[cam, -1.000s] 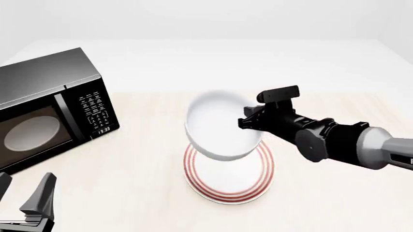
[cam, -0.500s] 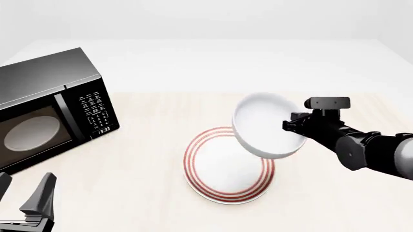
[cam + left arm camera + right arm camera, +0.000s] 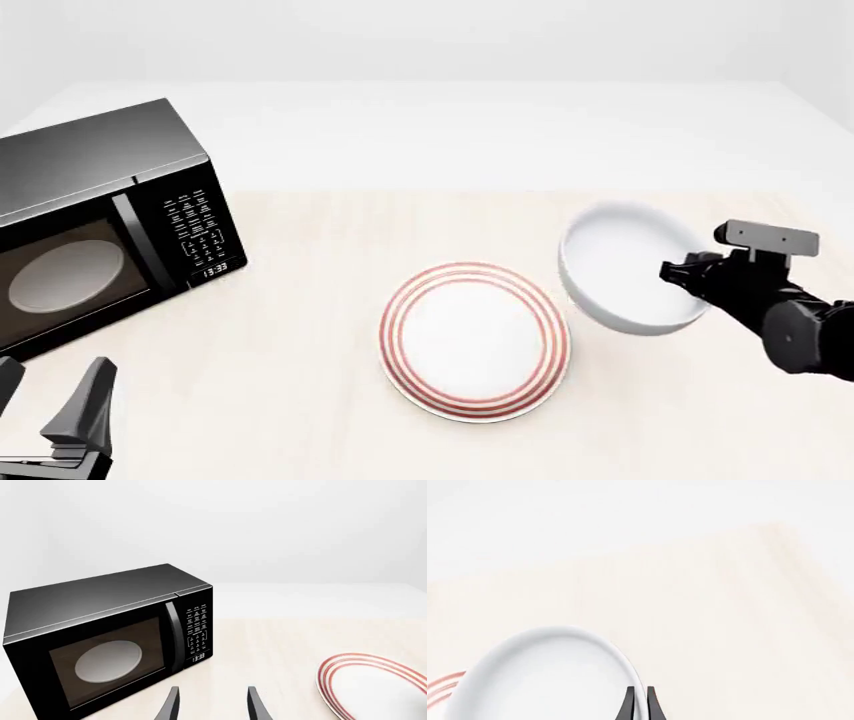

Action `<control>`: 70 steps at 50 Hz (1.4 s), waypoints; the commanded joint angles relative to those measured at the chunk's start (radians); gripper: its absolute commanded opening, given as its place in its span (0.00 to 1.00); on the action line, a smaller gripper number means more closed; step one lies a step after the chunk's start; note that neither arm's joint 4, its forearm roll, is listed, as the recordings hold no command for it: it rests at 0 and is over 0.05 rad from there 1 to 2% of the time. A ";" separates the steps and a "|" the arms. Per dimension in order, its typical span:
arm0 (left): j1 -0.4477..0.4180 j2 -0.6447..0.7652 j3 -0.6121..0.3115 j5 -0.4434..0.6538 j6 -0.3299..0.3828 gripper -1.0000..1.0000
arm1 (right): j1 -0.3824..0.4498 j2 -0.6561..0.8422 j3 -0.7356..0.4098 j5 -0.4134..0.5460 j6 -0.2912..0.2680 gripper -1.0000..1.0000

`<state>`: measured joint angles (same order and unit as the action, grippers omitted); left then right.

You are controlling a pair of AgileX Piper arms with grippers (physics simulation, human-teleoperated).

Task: Put the white bowl to the right of the plate.

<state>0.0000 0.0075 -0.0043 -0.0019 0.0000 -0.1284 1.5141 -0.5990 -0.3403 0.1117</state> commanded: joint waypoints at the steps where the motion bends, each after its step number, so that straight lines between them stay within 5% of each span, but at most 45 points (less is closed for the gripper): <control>1: 0.000 0.000 0.000 0.000 0.000 1.00 | -0.105 -0.003 0.046 -0.037 0.008 0.00; 29: 0.000 0.000 0.000 0.000 0.000 1.00 | -0.239 0.107 0.135 -0.178 0.004 0.00; 70: 0.000 0.000 0.000 0.000 0.000 1.00 | -0.245 0.247 0.138 -0.268 0.010 0.00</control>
<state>0.0000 0.0075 -0.0043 -0.0019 0.0000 -0.3749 1.7169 -0.4561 -0.5896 0.1210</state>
